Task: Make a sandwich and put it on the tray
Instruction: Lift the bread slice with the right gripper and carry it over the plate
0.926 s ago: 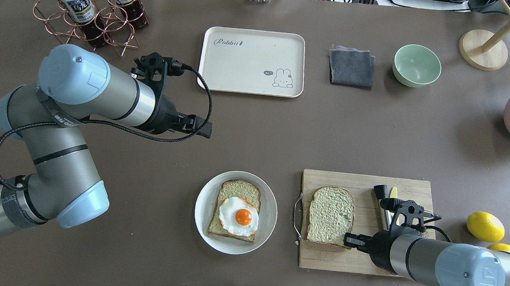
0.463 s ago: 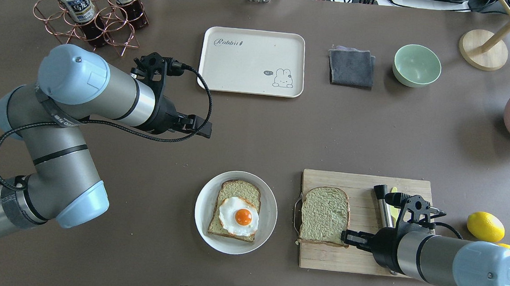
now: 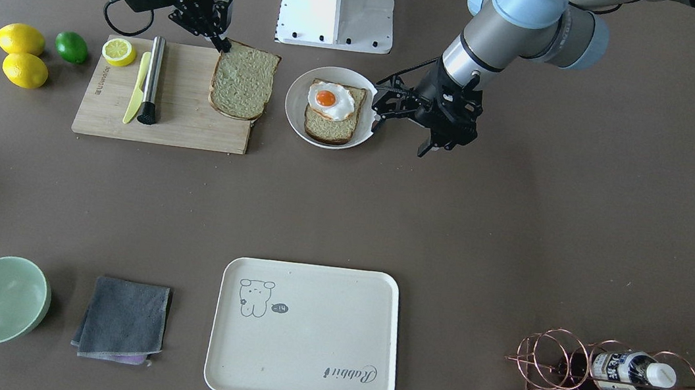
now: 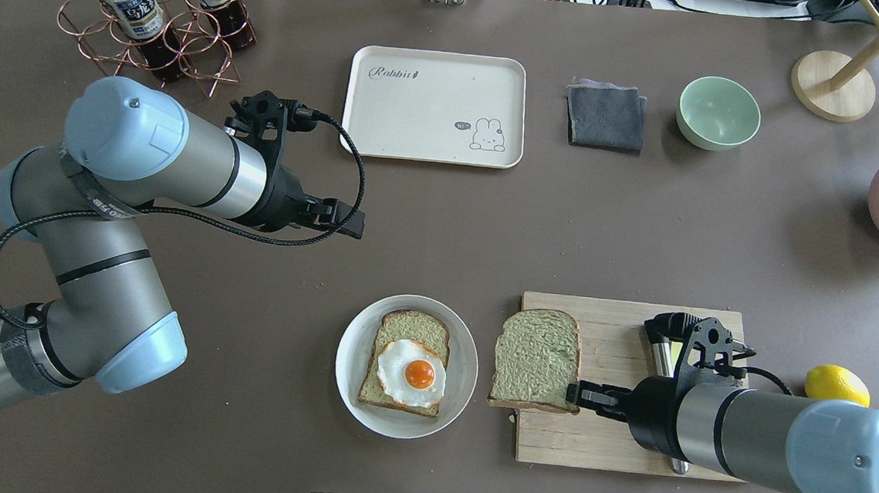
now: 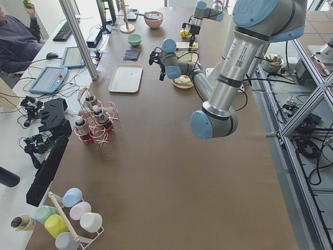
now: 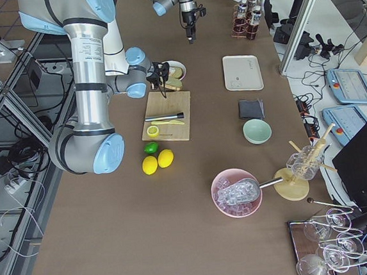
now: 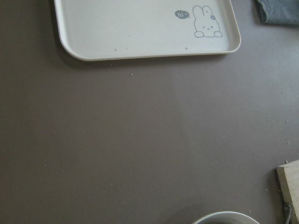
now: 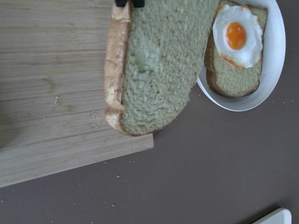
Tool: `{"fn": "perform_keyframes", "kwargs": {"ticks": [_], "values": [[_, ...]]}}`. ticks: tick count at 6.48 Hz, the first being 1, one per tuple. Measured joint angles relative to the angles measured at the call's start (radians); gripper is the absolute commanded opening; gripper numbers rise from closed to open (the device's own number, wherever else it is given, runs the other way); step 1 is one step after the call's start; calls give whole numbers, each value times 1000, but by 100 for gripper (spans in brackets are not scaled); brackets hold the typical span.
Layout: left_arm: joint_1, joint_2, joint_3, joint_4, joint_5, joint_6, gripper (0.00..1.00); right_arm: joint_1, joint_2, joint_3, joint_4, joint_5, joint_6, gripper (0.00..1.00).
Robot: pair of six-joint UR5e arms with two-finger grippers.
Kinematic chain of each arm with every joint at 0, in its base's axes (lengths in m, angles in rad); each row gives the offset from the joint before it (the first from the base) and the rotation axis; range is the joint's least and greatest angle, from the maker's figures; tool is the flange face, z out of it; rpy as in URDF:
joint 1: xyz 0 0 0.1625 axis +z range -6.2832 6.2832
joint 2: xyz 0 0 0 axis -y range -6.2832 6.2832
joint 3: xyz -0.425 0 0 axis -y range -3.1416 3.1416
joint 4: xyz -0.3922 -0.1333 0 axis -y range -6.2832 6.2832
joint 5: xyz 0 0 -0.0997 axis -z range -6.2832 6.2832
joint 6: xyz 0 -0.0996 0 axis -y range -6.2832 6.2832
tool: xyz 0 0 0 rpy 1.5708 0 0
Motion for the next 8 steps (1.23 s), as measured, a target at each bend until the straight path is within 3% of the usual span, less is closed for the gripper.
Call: {"fn": "perform_keyframes", "kwargs": {"ticks": [4, 8], "values": [[0, 2, -2, 0, -12, 8, 98, -45, 278, -97, -171, -59, 9, 0], [0, 3, -4, -1, -12, 7, 98, -84, 370, -184, -178, -119, 10, 0]]}}
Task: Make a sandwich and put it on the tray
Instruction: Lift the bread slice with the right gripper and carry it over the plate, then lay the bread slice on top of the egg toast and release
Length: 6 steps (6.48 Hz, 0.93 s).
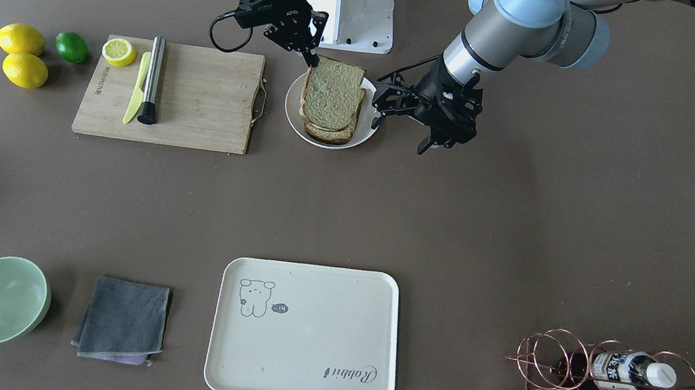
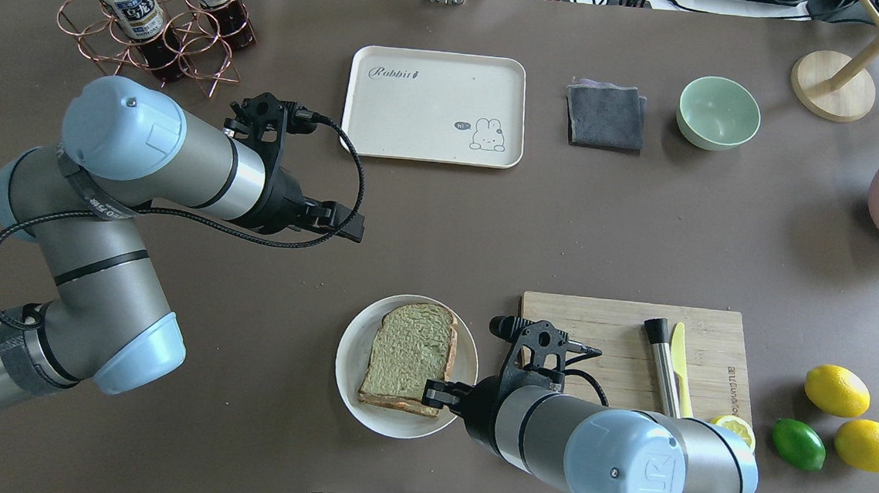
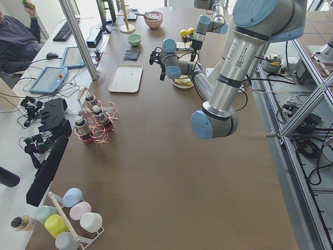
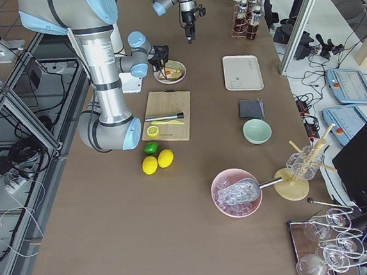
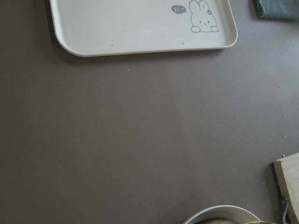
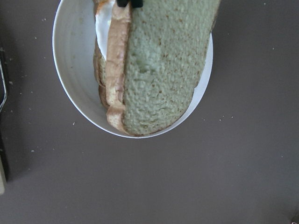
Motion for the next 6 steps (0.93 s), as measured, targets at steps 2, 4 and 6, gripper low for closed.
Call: {"fn": "perform_keyframes", "kwargs": {"ticks": [2, 4, 6], "values": [[0, 0, 1, 0, 0, 0, 98, -6, 18, -19, -1, -11, 0, 0], [1, 0, 1, 0, 0, 0, 98, -7, 24, -30, -1, -13, -6, 0], [1, 0, 2, 0, 0, 0, 98, -7, 39, -51, -1, -21, -8, 0]]}}
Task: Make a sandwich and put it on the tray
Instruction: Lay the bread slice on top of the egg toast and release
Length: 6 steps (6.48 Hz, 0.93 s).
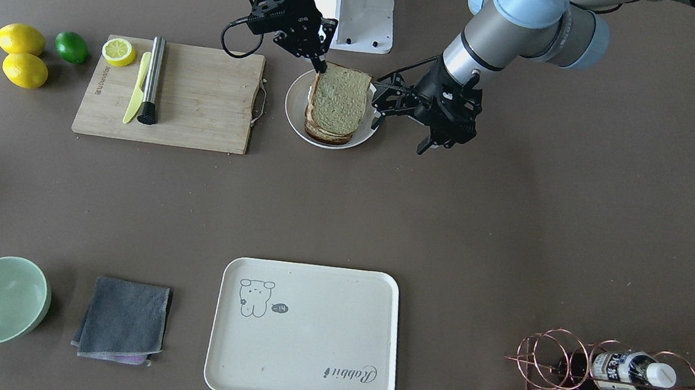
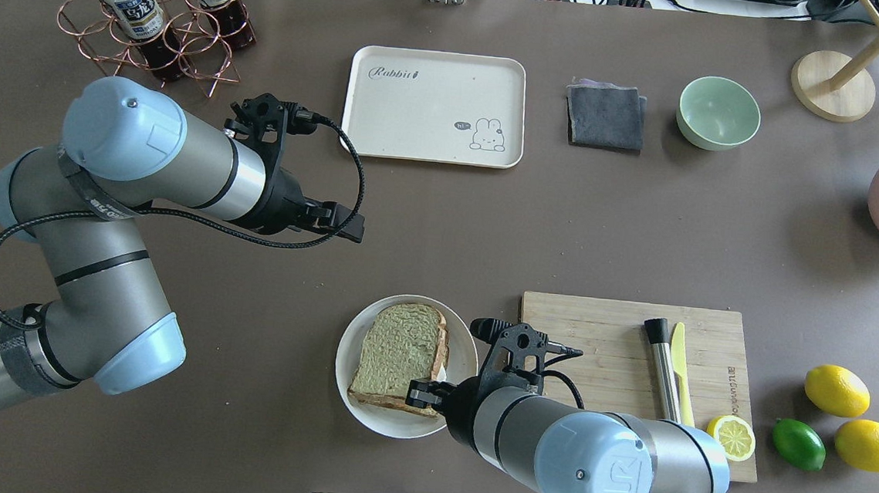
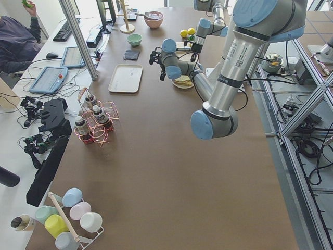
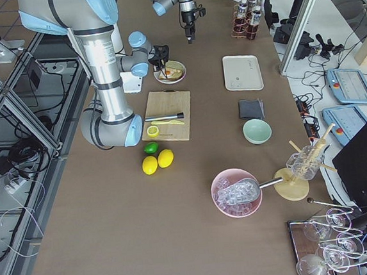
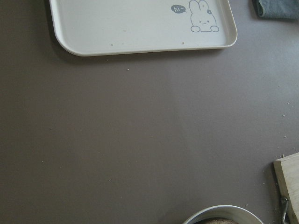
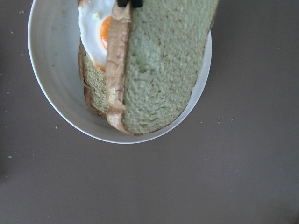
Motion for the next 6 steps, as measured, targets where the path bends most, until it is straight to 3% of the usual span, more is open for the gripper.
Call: {"fn": "perform_keyframes", "kwargs": {"ticks": [1, 2, 3, 6], "values": [[0, 0, 0, 0, 0, 0, 98, 2, 2, -6, 1, -2, -1, 0], [1, 0, 1, 0, 0, 0, 98, 4, 0, -8, 1, -2, -2, 10], [1, -1, 1, 0, 0, 0, 98, 6, -4, -8, 3, -1, -3, 99], [1, -2, 0, 0, 1, 0, 99, 11, -21, 1, 1, -29, -4, 100]]}}
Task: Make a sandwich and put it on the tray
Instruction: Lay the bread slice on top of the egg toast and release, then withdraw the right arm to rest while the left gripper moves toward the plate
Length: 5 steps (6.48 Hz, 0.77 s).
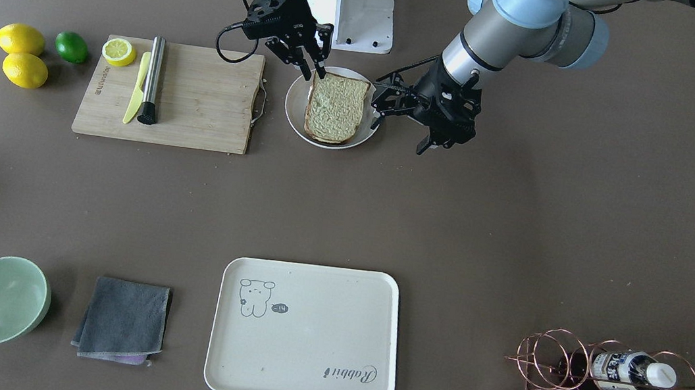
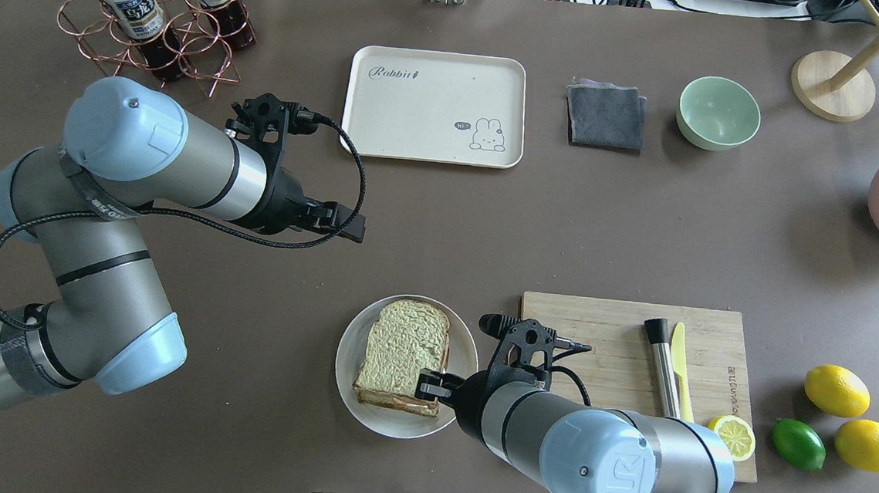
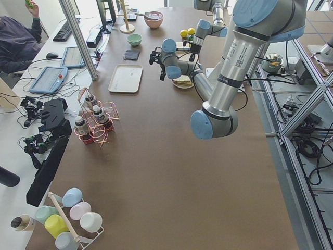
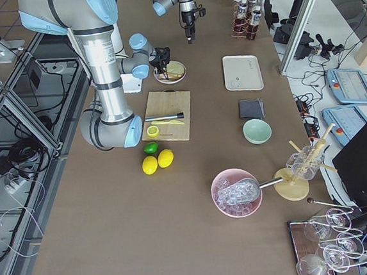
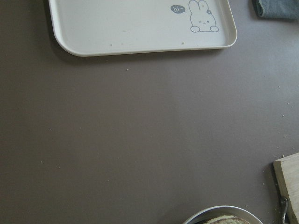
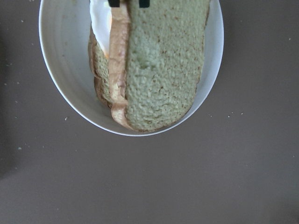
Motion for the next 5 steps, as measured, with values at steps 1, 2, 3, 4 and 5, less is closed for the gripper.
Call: {"fn": "perform_keyframes", "kwargs": {"ticks": [1, 2, 3, 4, 5], "values": [[1, 0, -1, 0, 0, 0, 99, 26, -14, 22, -17, 7, -1, 100], [4, 0, -2, 0, 1, -2, 99, 83, -30, 57, -86, 60, -3, 100], [14, 5, -2, -1, 4, -5, 99, 172, -37, 86, -193, 161, -46, 100], [25, 12, -1, 0, 8, -8, 99, 284, -55, 92, -270, 272, -150, 100], [37, 23, 0, 1, 10, -11, 99, 421, -93, 81, -314, 402, -298, 100]]}}
